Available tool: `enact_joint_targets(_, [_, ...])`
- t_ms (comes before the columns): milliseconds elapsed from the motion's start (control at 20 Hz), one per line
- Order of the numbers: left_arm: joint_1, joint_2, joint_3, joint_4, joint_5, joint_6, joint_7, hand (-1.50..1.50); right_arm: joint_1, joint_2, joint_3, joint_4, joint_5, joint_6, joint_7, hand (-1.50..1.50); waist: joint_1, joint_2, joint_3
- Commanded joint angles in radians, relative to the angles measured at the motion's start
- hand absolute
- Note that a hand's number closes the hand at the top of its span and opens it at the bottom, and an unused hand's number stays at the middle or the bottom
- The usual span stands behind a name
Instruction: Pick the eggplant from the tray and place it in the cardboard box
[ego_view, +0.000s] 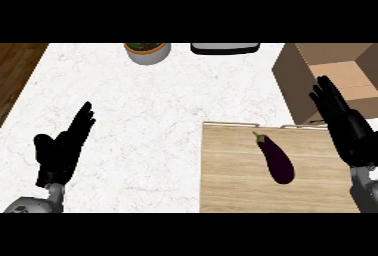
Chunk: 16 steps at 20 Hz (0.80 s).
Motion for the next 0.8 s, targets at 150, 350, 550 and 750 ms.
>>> enact_joint_targets(150, [-0.096, -0.001, -0.073, -0.086, -0.046, -0.072, -0.038, 0.0, 0.119, 0.157, -0.006, 0.083, -0.243, 0.072, 0.121, -1.5, 0.011, 0.017, -0.015])
enact_joint_targets(350, [-0.129, -0.004, -0.111, -0.069, -0.049, -0.124, -0.063, 0.0, 0.119, -0.051, 0.128, 0.1, 0.074, 0.082, 0.068, -1.5, 0.008, 0.024, -0.027])
enact_joint_targets(550, [-0.127, -0.024, -0.118, -0.04, -0.053, -0.151, -0.114, 0.0, 0.213, 0.009, 0.215, 0.094, 0.209, -0.026, 0.004, -1.5, 0.015, 0.014, -0.019])
enact_joint_targets(750, [-0.142, -0.039, -0.108, 0.024, -0.069, -0.168, -0.149, 0.0, 0.273, -0.13, 0.15, 0.041, 0.259, 0.025, -0.089, -1.5, 0.012, 0.013, -0.019])
